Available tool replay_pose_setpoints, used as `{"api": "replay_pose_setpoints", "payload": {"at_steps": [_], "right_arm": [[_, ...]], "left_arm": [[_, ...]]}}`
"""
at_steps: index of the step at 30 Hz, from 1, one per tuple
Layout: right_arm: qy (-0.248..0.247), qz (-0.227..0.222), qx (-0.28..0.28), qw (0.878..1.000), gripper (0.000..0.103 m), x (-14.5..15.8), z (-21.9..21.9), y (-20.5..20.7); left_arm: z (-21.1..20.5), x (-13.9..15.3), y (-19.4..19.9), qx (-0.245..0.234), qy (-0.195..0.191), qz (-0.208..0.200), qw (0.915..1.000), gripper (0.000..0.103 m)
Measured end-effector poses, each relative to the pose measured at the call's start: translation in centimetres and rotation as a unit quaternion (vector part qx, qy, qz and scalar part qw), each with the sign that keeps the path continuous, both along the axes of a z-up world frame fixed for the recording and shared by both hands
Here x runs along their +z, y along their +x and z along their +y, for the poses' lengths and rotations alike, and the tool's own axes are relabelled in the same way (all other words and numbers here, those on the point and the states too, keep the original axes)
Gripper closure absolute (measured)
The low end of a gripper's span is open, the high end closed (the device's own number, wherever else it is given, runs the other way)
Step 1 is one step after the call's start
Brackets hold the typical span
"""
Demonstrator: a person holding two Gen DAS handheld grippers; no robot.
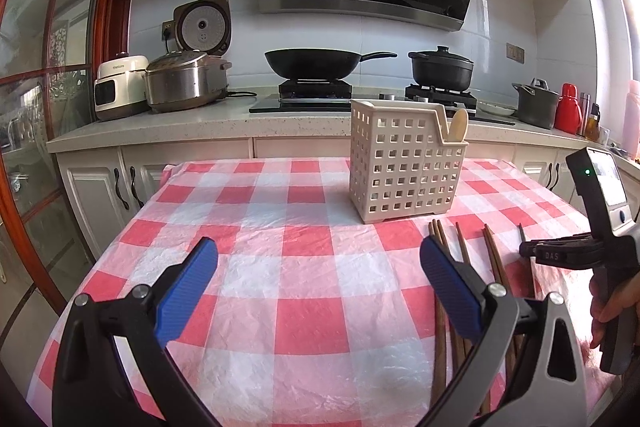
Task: Organize utensils
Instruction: 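Withdraw both tools from the caddy back toward the chopsticks, then grasp one wooden chopstick with the left tool while the right tool grasps another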
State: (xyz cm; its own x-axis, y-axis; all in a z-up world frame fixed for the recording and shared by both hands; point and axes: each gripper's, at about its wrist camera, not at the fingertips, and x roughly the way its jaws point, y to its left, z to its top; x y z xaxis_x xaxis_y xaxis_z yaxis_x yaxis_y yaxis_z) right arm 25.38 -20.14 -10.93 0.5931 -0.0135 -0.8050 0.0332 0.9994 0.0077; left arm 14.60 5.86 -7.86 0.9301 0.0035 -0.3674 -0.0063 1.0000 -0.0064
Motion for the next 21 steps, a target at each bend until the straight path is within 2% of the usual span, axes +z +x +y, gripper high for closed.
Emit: {"api": "replay_pose_setpoints", "payload": {"at_steps": [6, 9, 13, 18, 21], "right_arm": [[0.010, 0.009, -0.001, 1.000, 0.088, 0.1, -0.7, -0.2], [-0.002, 0.004, 0.014, 1.000, 0.088, 0.0, 0.0, -0.1], [0.009, -0.005, 0.045, 0.999, 0.088, -0.1, 0.0, 0.0], [0.023, -0.009, 0.061, 0.998, 0.093, -0.1, -0.6, -0.3], [0.032, -0.009, 0.064, 0.997, 0.095, 0.0, -1.2, -0.5]], "left_arm": [[-0.7, 0.0, 0.7, -0.008, -0.001, 0.022, 0.9997, 0.005], [-1.4, -0.2, 1.1, -0.015, 0.004, 0.031, 0.9994, 0.005], [-2.1, -0.3, 1.6, -0.019, 0.014, 0.042, 0.9989, 0.005], [-2.7, -0.6, 3.9, -0.040, 0.002, 0.082, 0.9958, 0.006], [-3.5, -0.9, 6.2, -0.060, 0.005, 0.112, 0.9918, 0.013]]}}
